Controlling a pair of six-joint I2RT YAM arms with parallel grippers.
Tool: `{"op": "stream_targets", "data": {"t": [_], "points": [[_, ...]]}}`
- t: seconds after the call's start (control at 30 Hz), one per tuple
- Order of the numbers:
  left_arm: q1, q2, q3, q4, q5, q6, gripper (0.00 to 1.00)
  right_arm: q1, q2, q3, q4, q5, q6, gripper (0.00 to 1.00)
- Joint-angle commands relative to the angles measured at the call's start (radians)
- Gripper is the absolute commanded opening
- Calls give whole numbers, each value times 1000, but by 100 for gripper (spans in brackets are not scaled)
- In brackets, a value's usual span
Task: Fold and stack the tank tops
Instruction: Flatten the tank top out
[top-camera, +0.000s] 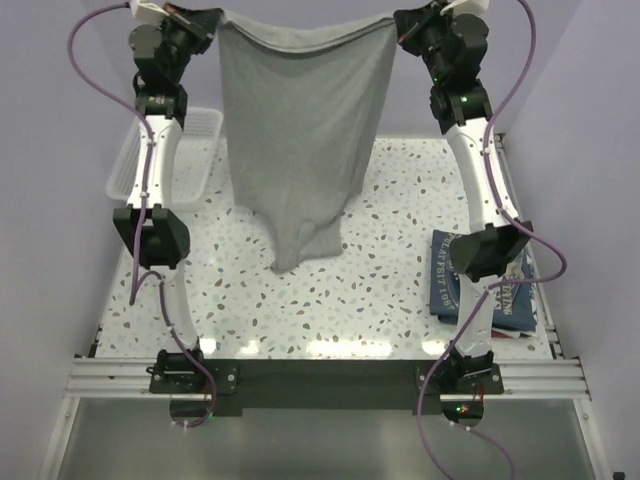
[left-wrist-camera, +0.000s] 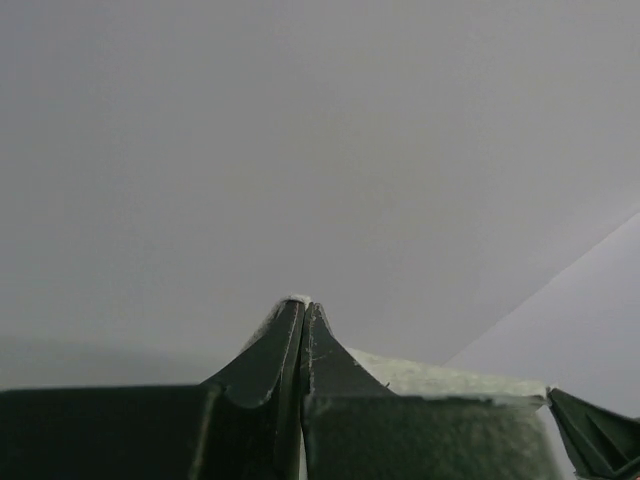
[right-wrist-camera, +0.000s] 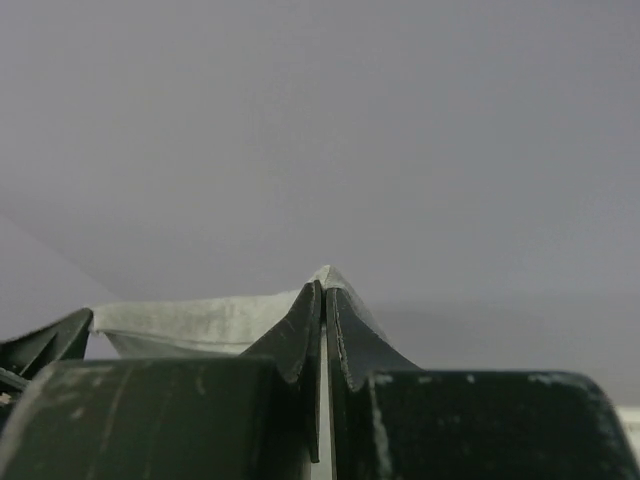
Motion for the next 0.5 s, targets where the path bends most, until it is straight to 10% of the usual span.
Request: {"op": "stream_targets", "data": {"t": [0.0,0.3,0.47], "points": [[72,-154,62,460,110,-150,0,-8,-214,-71,334,-1,-47,0],[180,-265,-204,651,234,-276,0,-36,-410,-425,402,33,-81,0],[117,-426,-779,806,331,-303,0,-37,-663,-923,437,55,-37,0]]}}
